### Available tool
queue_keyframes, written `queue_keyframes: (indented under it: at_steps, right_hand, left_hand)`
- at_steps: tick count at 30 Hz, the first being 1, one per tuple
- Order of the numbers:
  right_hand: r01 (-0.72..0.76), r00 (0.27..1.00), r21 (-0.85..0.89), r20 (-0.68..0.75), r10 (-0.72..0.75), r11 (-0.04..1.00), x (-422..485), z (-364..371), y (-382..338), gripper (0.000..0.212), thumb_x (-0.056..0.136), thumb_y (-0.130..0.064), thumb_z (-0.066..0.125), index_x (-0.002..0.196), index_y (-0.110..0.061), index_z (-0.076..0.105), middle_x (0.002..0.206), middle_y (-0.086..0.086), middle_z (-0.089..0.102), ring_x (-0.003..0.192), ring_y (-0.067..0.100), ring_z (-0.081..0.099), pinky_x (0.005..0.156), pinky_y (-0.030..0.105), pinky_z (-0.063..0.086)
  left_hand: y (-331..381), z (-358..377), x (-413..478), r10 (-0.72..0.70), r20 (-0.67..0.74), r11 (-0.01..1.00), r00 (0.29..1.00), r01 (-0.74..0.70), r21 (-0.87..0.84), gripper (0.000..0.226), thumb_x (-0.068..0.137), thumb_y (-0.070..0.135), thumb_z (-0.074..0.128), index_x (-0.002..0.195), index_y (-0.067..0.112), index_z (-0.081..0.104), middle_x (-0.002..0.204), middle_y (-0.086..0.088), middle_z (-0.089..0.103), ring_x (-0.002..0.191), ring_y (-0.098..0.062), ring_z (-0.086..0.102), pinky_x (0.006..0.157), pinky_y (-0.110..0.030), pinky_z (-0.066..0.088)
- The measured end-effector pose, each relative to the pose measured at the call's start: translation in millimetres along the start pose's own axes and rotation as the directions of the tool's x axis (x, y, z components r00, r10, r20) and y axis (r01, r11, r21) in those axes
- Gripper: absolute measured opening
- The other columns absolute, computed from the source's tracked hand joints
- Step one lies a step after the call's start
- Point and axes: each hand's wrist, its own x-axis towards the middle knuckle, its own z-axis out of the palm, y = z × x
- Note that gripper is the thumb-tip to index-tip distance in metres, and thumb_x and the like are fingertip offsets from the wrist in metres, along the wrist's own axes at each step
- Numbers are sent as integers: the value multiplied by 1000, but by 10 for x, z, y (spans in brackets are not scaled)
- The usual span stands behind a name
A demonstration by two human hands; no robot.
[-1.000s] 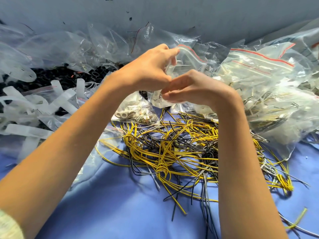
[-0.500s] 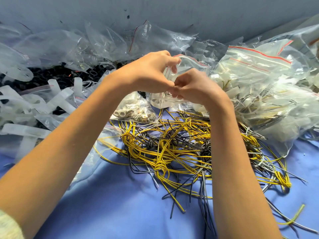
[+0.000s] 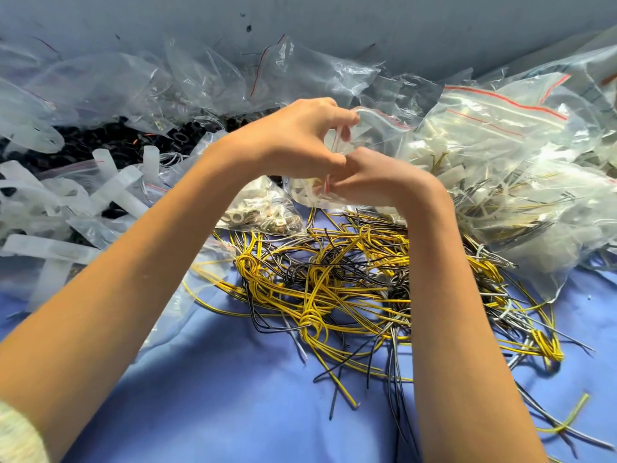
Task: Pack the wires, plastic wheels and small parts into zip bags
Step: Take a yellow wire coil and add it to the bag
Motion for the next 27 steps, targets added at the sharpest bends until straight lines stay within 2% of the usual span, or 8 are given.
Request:
queue_keyframes:
  at_steps: [2,5,9,13,16,19,23,27]
  right_hand:
    - [8,998,3,57,-8,1000,-31,-37,9,30,88,-13,51,62,-20,64,56,-9,47,58,11,38,53,22,32]
    - [15,1000,37,-14,-14,999,-33,-79,38,47,88,-19,61,42,-31,59,48,-12,45,50,5,37,41,11,29]
    - [43,997,86,-72,-37,995,-72,-172,39,3,83,-29,70,80,-27,70,67,-15,52,60,0,45,54,15,36]
    - [109,985,145,-148,-88,983,-159,-292,-53,15,80,-28,72,68,-22,66,46,-13,50,40,-4,43,38,8,28]
    - [144,985,208,68,-161,968,-217,-244,-234,12,80,-20,73,70,-16,70,43,-15,58,40,-7,51,43,3,36]
    - [57,933,278,327,-151,959,-162,-101,-312,12,79,-9,74,92,-10,76,68,-4,73,59,5,68,60,13,55]
    - [94,852,-10,518,-75,995,-2,149,-325,22,79,-19,75,100,-25,71,81,3,65,49,5,50,52,13,42]
    - [183,820,-206,571,-34,961,41,271,-376,37,81,-30,73,118,-33,64,82,-15,50,64,1,45,40,3,35]
  left_hand:
    - [-10,0,-1,-14,-6,1000,1000,14,-13,42,81,27,60,122,18,58,107,2,48,69,5,44,63,-12,32]
    - [-9,-7,-1,-32,-30,999,999,31,-9,44,83,24,61,126,20,56,113,1,49,68,6,43,62,-8,30]
    - [18,-39,-21,-29,-35,998,999,31,46,53,80,29,59,133,29,53,115,1,46,73,2,46,74,-15,34]
    - [-50,-53,-25,-125,-151,970,981,153,188,47,80,11,56,119,37,60,113,-3,47,97,-25,55,88,-38,44]
    - [-148,-17,-23,-223,-201,925,954,272,265,43,83,13,59,120,35,60,118,-6,48,109,-32,53,89,-41,42]
    - [-183,13,-22,-260,-156,919,953,294,263,42,83,14,58,121,32,59,121,-7,49,112,-33,52,95,-42,43]
    - [-148,7,1,-228,-145,936,963,258,240,47,81,9,55,122,30,58,121,-6,48,111,-31,53,96,-44,43]
    - [-146,10,8,-221,-123,939,967,245,241,46,82,9,56,122,30,58,122,-7,48,110,-31,53,96,-46,43]
